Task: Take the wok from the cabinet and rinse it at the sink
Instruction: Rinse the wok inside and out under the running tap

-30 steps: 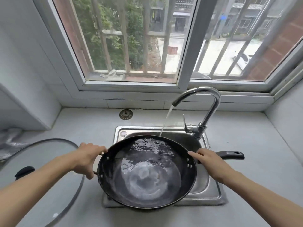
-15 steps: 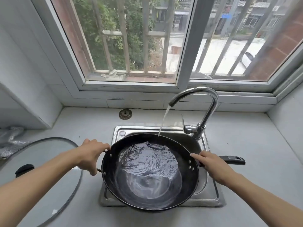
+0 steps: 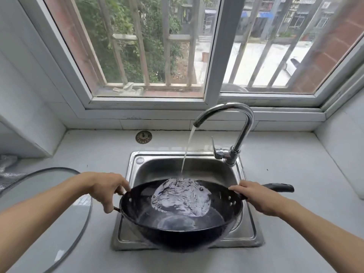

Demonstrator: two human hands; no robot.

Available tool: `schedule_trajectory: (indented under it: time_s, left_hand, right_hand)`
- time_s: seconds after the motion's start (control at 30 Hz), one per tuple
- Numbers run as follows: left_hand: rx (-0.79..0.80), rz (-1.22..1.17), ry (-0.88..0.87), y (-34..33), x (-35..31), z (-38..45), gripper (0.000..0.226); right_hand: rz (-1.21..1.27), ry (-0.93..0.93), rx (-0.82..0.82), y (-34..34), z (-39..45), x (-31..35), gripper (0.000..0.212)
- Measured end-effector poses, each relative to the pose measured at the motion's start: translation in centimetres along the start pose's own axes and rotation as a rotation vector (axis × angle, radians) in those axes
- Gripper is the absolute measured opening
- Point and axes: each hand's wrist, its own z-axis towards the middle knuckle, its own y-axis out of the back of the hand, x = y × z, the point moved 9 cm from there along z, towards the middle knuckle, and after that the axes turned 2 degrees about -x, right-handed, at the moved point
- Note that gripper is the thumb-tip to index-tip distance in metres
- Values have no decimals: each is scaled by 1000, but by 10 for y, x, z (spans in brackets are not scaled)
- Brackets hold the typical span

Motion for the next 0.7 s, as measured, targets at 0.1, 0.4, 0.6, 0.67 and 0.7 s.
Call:
schedule_trajectory:
  time_s: [0.1, 0.4, 0.6, 0.67, 0.7]
  left_hand:
    - [55, -51, -45, -8, -7, 1, 73]
    - [189, -136, -102, -20, -13, -4, 70]
    - [193, -170, -147, -23, -13, -9, 70]
    - [195, -184, -161, -23, -14, -11, 69]
    - [198, -192, -167, -23, -15, -12, 68]
  right_hand:
    - [-5, -10, -13, 7, -3, -2, 72]
    - [-15, -29, -29, 27, -1, -2, 64]
    - [-24, -19, -12, 42, 2, 5, 66]
    - [-16, -16, -16, 47, 2, 6, 67]
    - [-15, -16, -16, 49, 2, 7, 67]
